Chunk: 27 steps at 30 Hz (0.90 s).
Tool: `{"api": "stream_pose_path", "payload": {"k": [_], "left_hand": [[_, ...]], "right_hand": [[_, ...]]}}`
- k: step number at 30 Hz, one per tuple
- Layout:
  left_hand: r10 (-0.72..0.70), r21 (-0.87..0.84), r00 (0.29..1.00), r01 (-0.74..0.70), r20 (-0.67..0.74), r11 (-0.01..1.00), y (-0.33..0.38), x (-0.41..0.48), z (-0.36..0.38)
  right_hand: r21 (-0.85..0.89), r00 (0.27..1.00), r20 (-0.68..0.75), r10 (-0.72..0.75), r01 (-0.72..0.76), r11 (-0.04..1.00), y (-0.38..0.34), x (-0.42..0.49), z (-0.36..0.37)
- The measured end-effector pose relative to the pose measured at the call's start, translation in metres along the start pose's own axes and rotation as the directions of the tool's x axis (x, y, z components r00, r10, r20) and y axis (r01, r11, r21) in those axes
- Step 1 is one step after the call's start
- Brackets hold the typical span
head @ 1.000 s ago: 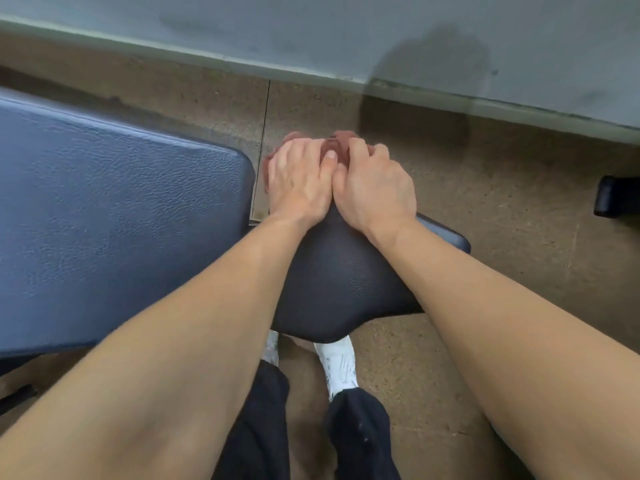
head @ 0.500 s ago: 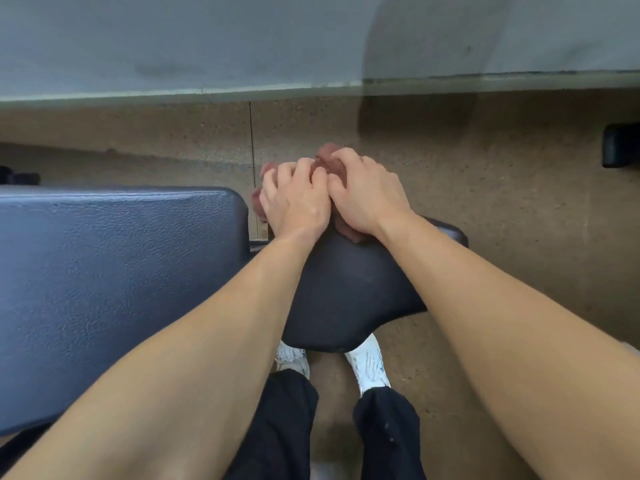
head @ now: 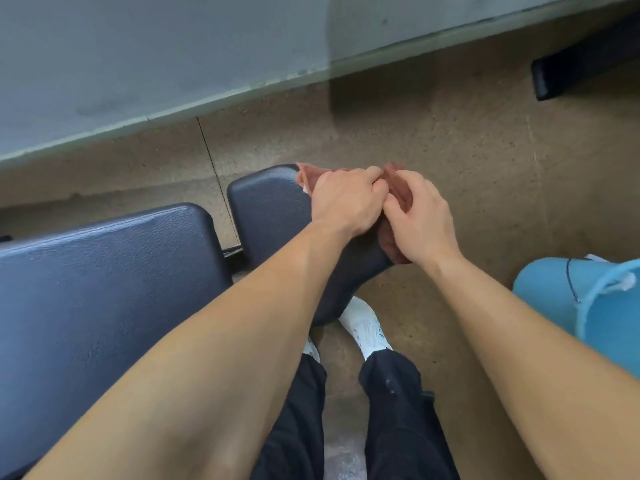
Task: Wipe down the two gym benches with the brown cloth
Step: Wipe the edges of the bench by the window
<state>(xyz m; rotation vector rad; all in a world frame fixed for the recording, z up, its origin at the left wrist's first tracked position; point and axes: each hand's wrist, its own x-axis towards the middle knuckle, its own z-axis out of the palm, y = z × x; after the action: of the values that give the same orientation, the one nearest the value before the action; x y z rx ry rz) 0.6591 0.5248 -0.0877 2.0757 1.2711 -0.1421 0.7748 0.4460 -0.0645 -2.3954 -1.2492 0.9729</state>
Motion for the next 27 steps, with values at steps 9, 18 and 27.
{"api": "stream_pose_path", "payload": {"k": [9, 18, 27], "left_hand": [[0.508, 0.226, 0.843, -0.537, 0.176, 0.813, 0.032, -0.004, 0.016], [0.153, 0.097, 0.965, -0.177, 0.212, 0.980, -0.014, 0.013, -0.006], [-0.031, 0.285, 1.000, 0.029, 0.003, 0.958, -0.023, 0.006, -0.004]], "right_hand": [[0.746, 0.751, -0.156, 0.642, -0.336, 0.575, 0.001, -0.078, 0.071], [0.195, 0.955, -0.144, 0.259, -0.230, 0.954, 0.015, -0.020, 0.021], [0.033, 0.992, 0.097, -0.081, 0.078, 0.996, -0.016, 0.033, -0.002]]}}
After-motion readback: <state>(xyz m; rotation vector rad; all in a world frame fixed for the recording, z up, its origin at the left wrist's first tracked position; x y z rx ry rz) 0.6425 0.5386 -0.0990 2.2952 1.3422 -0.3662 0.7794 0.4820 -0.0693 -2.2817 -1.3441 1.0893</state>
